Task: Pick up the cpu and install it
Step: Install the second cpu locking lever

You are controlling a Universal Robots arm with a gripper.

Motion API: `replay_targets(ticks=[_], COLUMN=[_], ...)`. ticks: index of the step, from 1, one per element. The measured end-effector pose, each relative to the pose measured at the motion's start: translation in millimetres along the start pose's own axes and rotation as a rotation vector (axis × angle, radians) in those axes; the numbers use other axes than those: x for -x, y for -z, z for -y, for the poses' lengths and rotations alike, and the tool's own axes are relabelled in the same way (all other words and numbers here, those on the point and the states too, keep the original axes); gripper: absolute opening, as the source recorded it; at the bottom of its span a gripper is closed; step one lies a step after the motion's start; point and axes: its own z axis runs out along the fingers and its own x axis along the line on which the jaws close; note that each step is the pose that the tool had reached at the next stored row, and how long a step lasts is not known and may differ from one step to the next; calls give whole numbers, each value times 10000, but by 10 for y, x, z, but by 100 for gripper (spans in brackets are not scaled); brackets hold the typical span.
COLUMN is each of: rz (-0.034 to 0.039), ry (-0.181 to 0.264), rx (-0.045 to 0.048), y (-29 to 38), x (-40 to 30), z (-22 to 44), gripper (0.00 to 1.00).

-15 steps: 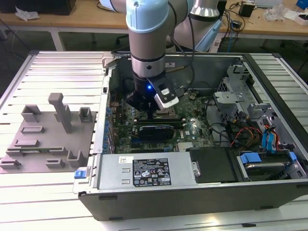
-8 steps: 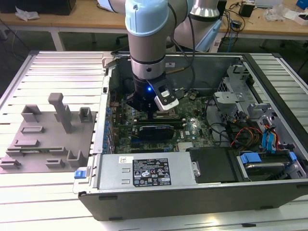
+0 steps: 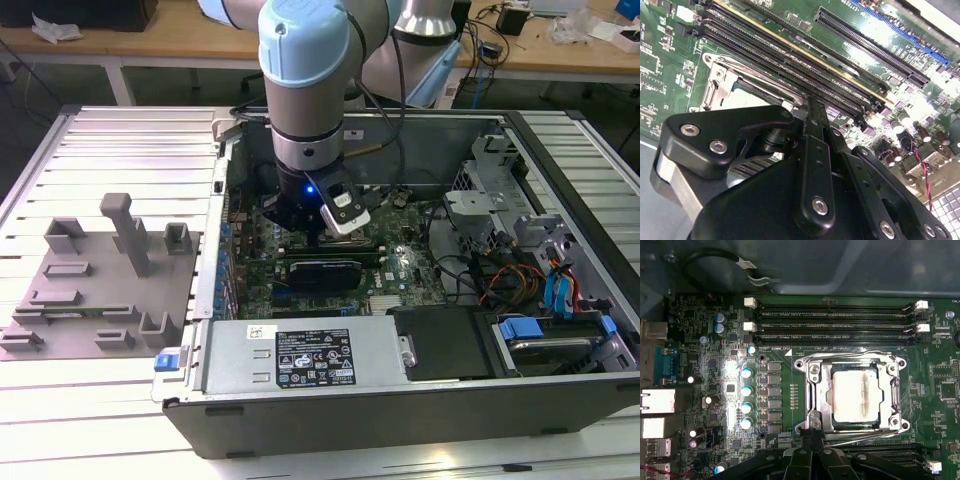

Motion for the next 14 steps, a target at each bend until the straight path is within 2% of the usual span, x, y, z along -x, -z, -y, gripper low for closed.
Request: replay_targets(ticks=[7, 11, 14], rz=[-1, -3, 5], ry=[-5, -17, -29], rx=[61, 214, 387], y=[6, 9, 10], x=[1, 1, 2], z=[59, 88, 104], gripper=[11, 11, 11])
